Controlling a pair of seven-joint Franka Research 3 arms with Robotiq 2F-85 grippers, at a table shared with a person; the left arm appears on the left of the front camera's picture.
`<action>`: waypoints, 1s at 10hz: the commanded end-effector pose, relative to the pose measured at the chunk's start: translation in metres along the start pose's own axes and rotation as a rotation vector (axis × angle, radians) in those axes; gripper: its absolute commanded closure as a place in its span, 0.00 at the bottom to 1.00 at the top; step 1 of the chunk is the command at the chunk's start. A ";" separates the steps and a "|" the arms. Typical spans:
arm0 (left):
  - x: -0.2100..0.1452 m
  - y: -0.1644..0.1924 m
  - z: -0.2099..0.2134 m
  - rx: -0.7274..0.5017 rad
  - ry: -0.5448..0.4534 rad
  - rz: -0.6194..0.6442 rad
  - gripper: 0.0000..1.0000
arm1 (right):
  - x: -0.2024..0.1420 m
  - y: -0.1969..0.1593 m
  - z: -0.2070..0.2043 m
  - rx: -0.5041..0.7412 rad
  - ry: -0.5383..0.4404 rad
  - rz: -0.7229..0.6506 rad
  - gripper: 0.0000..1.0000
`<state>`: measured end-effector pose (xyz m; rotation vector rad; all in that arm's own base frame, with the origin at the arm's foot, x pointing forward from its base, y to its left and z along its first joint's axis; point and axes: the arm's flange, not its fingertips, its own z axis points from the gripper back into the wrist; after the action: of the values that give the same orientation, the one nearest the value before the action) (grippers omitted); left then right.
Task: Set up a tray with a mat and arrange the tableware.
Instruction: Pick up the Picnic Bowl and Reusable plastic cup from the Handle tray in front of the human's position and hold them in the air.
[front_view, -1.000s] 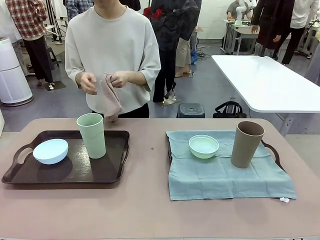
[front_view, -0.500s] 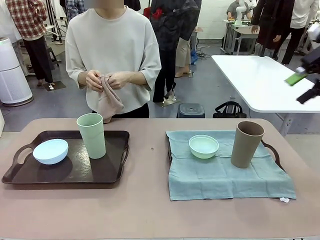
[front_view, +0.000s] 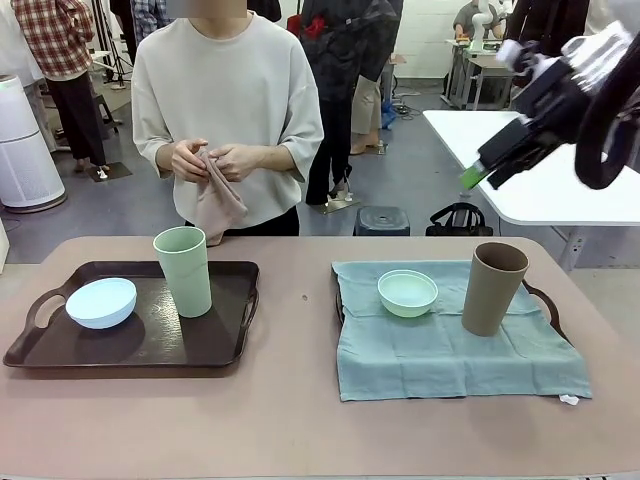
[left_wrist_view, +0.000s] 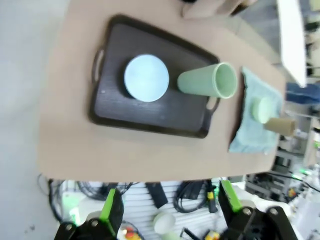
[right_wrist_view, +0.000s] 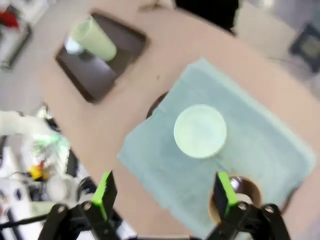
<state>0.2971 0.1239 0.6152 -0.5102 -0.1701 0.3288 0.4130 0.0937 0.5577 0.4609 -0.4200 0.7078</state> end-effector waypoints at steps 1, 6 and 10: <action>0.004 -0.014 -0.002 0.109 0.039 0.026 0.00 | 0.003 -0.002 -0.038 0.016 0.013 0.093 0.00; 0.006 -0.015 -0.008 0.120 0.026 0.016 0.00 | 0.010 0.007 -0.053 0.024 0.032 0.094 0.00; 0.006 -0.015 -0.008 0.120 0.026 0.016 0.00 | 0.011 0.004 -0.052 0.029 0.025 0.090 0.00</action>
<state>0.3113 0.1130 0.6178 -0.4015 -0.1278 0.3366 0.4288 0.1302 0.5223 0.4632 -0.4101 0.8070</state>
